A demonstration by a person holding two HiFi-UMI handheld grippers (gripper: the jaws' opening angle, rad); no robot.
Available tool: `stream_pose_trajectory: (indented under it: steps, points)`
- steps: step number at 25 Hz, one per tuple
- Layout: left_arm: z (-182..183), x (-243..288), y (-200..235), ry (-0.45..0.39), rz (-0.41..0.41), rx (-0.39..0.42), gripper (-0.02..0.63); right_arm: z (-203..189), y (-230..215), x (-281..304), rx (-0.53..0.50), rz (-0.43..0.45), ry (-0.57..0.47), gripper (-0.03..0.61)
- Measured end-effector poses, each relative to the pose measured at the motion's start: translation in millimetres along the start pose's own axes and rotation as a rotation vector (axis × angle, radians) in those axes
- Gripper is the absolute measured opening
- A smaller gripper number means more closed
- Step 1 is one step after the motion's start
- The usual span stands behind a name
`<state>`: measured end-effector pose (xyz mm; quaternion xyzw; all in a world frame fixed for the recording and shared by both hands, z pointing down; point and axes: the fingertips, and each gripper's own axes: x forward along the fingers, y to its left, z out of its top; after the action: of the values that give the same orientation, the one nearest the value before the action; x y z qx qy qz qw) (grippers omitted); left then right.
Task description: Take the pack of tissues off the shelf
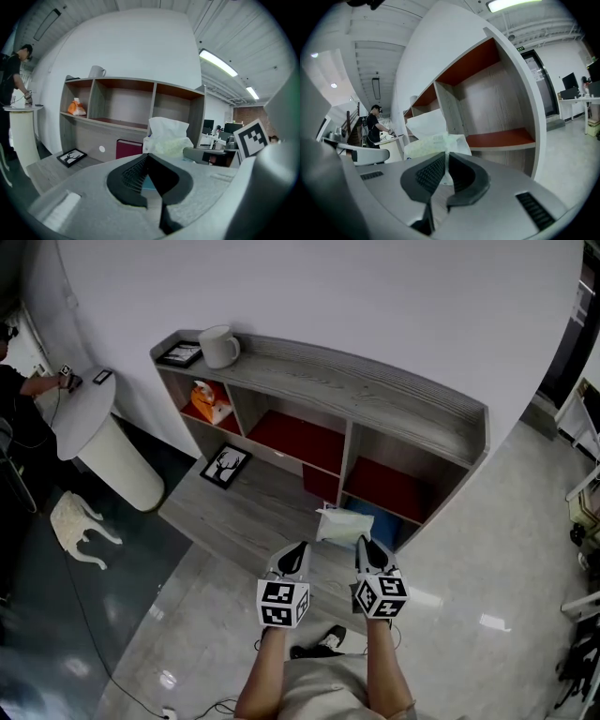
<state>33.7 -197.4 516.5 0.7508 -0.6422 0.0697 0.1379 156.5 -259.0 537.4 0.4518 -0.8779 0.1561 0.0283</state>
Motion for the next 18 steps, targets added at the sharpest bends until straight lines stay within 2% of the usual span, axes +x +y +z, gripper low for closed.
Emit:
stream_pose_trajectory:
  steps: [7,18]
  points:
    - [-23.6,-52.7,17.2,0.018,0.046,-0.033,0.009,-34.1,40.9,-22.8,-0.007,0.045,0.061,0.034]
    - [-39.3,-101.8,8.5,-0.013,0.042,-0.001,0.009,-47.6,58.5,-65.6,-0.029,0.047,0.024,0.034]
